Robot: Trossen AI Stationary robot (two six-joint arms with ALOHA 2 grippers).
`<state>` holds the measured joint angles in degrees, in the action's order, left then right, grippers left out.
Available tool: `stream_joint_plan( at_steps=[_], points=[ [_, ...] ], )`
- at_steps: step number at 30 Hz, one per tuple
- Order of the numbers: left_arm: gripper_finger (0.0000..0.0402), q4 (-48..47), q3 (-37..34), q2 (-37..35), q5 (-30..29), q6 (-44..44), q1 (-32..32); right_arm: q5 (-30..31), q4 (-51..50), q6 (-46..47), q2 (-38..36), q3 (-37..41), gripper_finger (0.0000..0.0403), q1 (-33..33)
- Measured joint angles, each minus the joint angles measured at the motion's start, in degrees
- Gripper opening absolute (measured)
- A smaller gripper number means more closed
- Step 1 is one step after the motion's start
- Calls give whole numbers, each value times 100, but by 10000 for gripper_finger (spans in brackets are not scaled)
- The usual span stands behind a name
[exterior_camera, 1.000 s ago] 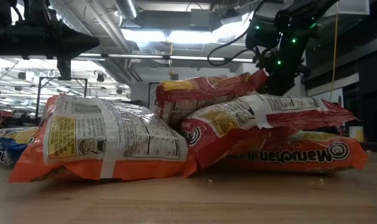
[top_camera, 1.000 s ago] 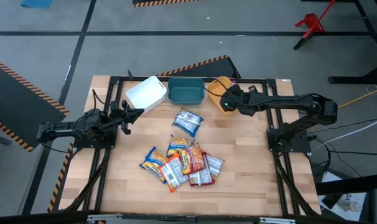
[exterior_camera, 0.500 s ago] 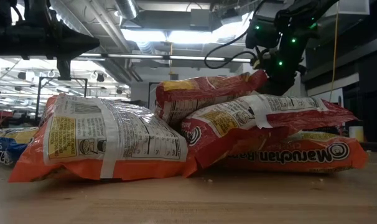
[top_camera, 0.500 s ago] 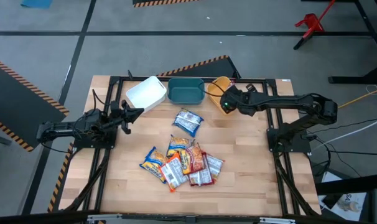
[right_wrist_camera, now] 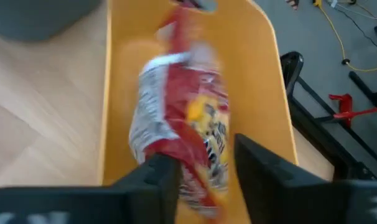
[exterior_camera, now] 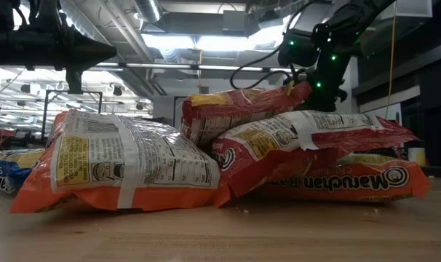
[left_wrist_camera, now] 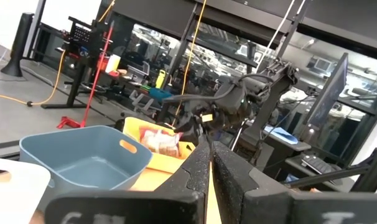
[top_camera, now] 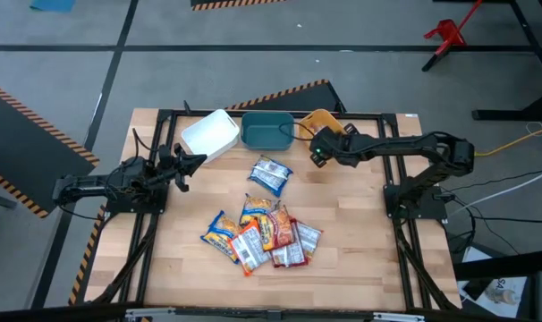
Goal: Sort Maruchan noodles
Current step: Put the top red noodle pack into the yellow bin
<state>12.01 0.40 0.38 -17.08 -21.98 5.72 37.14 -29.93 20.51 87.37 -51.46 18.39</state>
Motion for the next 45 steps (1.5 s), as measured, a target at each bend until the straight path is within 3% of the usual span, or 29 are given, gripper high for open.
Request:
stream_joint_plan(
  at_steps=[4, 8, 23, 33, 37, 45],
  points=[
    [11, 0, 0, 0, 0, 0, 1, -32, 307, -117, -8, -2, 190, 0],
    [11, 0, 0, 0, 0, -13, 0, -33, 411, -420, -11, -2, 209, 0],
    [11, 0, 0, 0, -2, -40, 0, -923, 220, -919, 114, -4, 211, 50],
    [11, 0, 0, 0, -4, -40, 0, -972, -15, -734, 269, -4, 211, 130],
    [11, 0, 0, 0, -7, -39, 2, -1248, 63, -1050, 423, -4, 211, 114],
    [11, 0, 1, -1, -31, -37, 1, -991, 315, -1030, 450, -4, 211, 115]
  ],
)
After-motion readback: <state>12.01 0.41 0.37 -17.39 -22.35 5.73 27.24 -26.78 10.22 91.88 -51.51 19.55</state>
